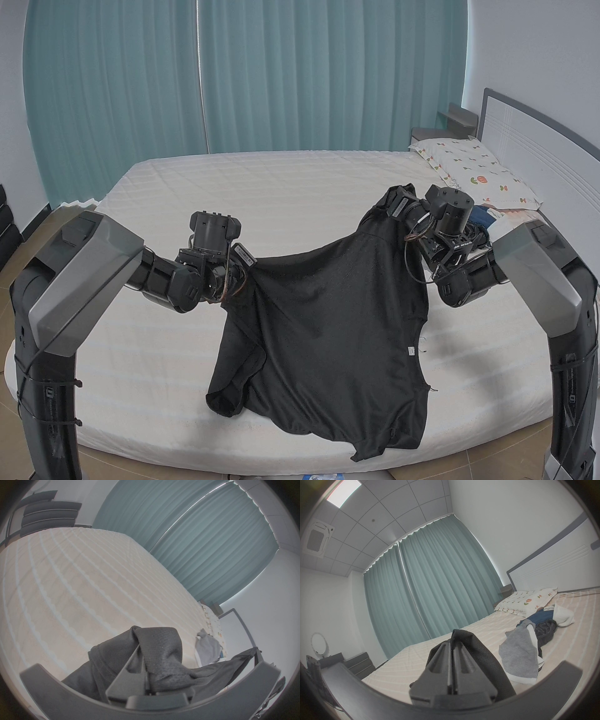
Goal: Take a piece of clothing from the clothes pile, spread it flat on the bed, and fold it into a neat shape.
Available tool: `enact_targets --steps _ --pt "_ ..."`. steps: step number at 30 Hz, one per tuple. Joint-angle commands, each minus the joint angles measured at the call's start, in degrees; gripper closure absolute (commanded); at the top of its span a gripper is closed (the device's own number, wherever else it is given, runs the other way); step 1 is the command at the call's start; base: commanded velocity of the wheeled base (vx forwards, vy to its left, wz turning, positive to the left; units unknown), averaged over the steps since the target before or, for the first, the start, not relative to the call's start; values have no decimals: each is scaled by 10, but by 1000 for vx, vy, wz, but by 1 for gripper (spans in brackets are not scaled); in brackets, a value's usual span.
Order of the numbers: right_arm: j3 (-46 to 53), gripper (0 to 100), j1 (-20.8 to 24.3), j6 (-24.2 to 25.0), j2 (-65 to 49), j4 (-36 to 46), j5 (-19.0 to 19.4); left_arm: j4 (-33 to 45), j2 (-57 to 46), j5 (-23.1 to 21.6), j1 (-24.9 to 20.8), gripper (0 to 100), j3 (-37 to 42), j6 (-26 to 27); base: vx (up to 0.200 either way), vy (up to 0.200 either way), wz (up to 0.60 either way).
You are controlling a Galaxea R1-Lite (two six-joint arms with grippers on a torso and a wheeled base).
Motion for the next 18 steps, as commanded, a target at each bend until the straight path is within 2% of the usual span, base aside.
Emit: enact_targets --steps 1,4,5,7,8,13,18 --pt "-22 100 5 0 61 -11 -14 -2 48 18 -2 100 -10 -1 0 0 0" --pt "-22 100 5 0 78 -12 -14 -3 67 26 -2 100 -23 -10 0 0 0" --pt "-22 0 4 0 81 -12 -14 -3 67 26 -2 100 -23 -15 0 0 0" --pt "-22 0 5 0 90 -9 -13 -2 69 24 -1 100 -25 -24 0 0 0" --pt "-21 0 5 0 92 -5 -13 -2 72 23 -1 0 -27 -27 0 0 0" --pt "-19 0 10 -27 131 -13 -11 -1 101 29 2 0 -50 -31 0 0 0" --pt "-10 0 3 -29 127 -13 -9 -3 108 49 18 0 -54 -29 0 0 0"
